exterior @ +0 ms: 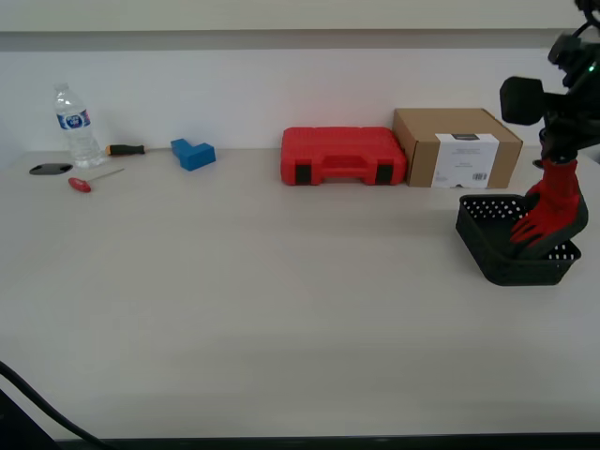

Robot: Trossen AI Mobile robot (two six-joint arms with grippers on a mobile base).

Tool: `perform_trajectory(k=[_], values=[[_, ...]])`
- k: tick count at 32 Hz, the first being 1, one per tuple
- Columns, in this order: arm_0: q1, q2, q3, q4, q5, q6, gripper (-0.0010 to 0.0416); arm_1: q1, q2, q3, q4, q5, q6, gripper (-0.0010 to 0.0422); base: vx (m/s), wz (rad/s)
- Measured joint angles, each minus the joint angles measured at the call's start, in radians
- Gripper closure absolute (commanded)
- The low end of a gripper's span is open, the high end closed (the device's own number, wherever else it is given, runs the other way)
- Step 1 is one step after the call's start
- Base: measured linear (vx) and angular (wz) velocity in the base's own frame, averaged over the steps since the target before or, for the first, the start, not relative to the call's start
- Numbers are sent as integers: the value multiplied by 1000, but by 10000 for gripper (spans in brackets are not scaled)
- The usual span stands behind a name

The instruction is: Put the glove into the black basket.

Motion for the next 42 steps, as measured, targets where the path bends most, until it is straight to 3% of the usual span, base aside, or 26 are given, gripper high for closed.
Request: perform_trajectory(k=[6, 11, 14, 18, 25, 30, 34, 41, 42], values=[[0, 231, 37, 59, -9, -3, 407, 0, 0, 0, 0, 0, 0, 412, 0, 0], [-1, 338, 107, 73, -35, -23, 407, 0, 0, 0, 0, 0, 0, 412, 0, 0], [-6, 446, 203, 79, -90, -52, 407, 0, 0, 0, 0, 0, 0, 412, 0, 0], [-17, 533, 269, 85, -175, -54, 407, 0, 0, 0, 0, 0, 0, 412, 0, 0], [-23, 577, 287, 61, -191, -32, 393, 0, 0, 0, 0, 0, 0, 412, 0, 0], [-41, 577, 284, 37, -191, -40, 232, 0, 0, 0, 0, 0, 0, 412, 0, 0], [-43, 577, 283, 37, -192, -71, 176, 0, 0, 0, 0, 0, 0, 412, 0, 0], [-43, 493, 283, -1, -192, -73, 153, 0, 0, 0, 0, 0, 0, 412, 0, 0], [-42, 459, 283, -25, -163, -77, 156, 0, 0, 0, 0, 0, 0, 412, 0, 0]])
